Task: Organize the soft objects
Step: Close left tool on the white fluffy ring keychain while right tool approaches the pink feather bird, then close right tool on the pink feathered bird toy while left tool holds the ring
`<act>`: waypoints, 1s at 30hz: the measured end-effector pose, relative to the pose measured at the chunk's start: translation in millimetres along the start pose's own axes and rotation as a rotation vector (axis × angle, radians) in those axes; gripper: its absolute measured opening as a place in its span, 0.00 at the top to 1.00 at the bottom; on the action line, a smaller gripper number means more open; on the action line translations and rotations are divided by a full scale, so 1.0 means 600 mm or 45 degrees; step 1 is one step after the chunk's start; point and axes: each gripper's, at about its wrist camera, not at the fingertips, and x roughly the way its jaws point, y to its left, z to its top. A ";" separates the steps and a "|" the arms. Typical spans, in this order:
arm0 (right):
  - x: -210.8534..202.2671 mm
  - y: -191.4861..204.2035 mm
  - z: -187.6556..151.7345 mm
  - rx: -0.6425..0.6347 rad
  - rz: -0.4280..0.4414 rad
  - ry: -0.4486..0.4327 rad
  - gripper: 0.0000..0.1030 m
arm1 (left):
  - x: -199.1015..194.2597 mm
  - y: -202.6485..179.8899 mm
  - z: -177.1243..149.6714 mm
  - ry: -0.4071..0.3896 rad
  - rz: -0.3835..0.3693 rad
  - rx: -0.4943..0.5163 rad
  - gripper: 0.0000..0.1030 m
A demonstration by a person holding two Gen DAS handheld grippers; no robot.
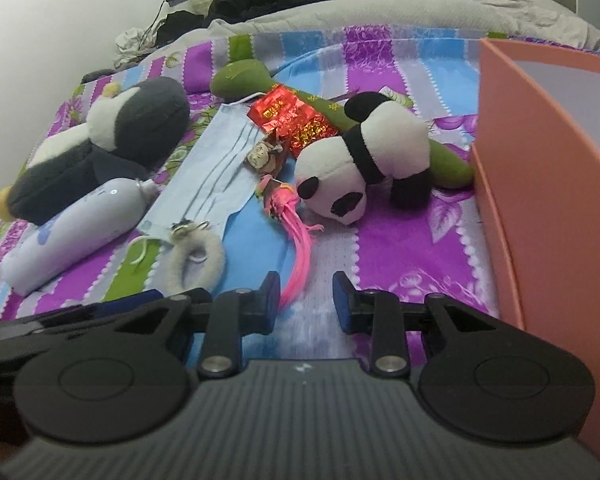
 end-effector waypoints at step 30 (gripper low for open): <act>-0.100 0.016 -0.053 0.023 0.038 -0.005 0.95 | -0.122 -0.007 -0.030 -0.031 0.050 -0.005 0.84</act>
